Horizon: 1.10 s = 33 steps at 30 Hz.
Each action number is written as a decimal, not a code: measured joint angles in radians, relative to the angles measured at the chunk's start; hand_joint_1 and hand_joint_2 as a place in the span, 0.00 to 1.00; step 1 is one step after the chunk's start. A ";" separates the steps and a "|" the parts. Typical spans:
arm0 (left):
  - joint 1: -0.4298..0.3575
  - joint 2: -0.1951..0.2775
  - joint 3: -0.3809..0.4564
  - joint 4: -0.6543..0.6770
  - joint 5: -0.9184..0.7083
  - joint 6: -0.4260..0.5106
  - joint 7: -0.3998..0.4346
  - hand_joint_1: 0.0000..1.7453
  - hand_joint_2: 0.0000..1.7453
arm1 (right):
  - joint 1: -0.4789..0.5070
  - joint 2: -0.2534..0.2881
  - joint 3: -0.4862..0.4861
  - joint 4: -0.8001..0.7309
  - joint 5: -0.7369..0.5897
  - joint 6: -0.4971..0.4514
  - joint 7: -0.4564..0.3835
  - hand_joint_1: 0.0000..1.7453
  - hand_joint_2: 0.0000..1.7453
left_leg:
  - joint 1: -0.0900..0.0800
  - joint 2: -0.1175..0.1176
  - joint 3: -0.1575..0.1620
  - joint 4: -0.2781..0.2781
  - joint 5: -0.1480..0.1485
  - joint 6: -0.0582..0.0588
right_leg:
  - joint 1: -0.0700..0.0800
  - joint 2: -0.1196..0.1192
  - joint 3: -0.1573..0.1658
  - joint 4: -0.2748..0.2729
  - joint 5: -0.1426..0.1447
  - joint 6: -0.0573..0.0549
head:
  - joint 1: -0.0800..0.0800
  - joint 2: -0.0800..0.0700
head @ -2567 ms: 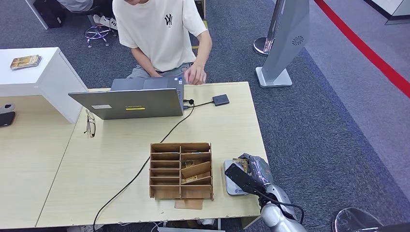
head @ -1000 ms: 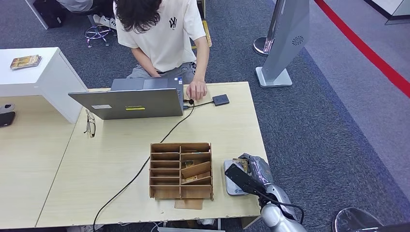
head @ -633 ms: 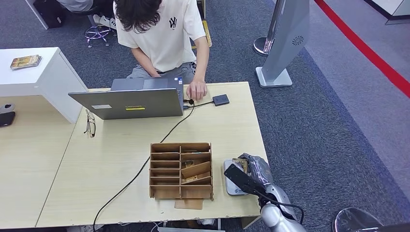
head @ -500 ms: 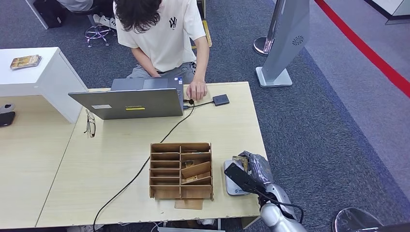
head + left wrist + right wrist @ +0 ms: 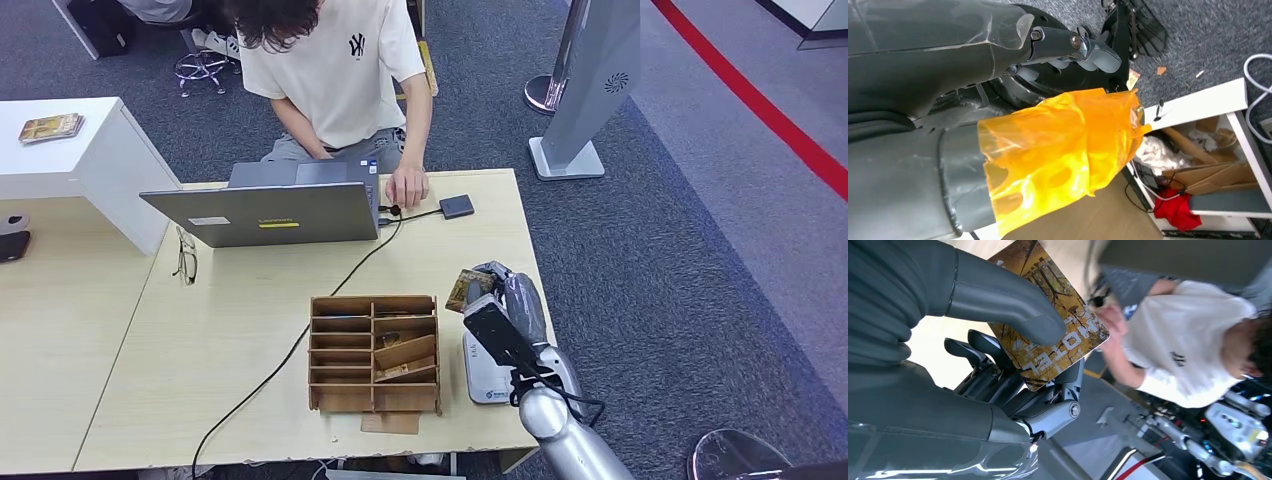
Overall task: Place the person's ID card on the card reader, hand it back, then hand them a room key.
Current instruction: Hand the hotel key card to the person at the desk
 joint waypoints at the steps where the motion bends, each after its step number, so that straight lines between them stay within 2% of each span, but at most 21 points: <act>1: -0.002 0.000 -0.001 0.002 -0.003 -0.003 -0.001 0.00 0.00 | -0.009 0.007 0.007 -0.006 -0.013 0.002 -0.007 1.00 1.00 | 0.000 0.000 0.000 0.000 0.000 0.000 | 0.000 0.000 0.000 0.000 0.000 0.000 | 0.000 0.000; 9: -0.013 0.000 -0.001 0.022 -0.039 -0.026 -0.008 0.00 0.00 | -0.076 0.060 0.068 -0.032 -0.094 0.025 -0.062 1.00 1.00 | 0.000 0.000 -0.001 0.000 0.000 0.000 | 0.000 0.000 0.000 0.000 0.000 0.000 | 0.000 0.000; 18: -0.048 0.002 0.066 0.089 -0.187 -0.180 0.020 0.00 0.00 | -0.189 0.114 0.173 -0.019 -0.143 0.064 -0.065 1.00 1.00 | 0.000 0.000 -0.001 0.000 0.000 0.000 | 0.000 0.000 -0.001 0.000 0.000 0.000 | 0.000 0.000; 29: -0.094 0.002 0.145 0.172 -0.285 -0.243 0.020 0.00 0.00 | -0.368 0.192 0.239 0.113 -0.167 0.105 -0.019 1.00 1.00 | 0.000 0.000 -0.001 0.000 0.001 0.000 | 0.000 0.000 -0.001 0.000 0.000 0.000 | 0.000 0.000; 33: -0.113 0.003 0.167 0.198 -0.354 -0.283 0.019 0.00 0.00 | -0.474 0.223 0.243 0.217 -0.158 0.100 0.022 1.00 1.00 | 0.000 0.000 -0.001 0.000 0.001 -0.001 | 0.000 0.000 -0.001 0.000 0.000 0.000 | 0.001 0.000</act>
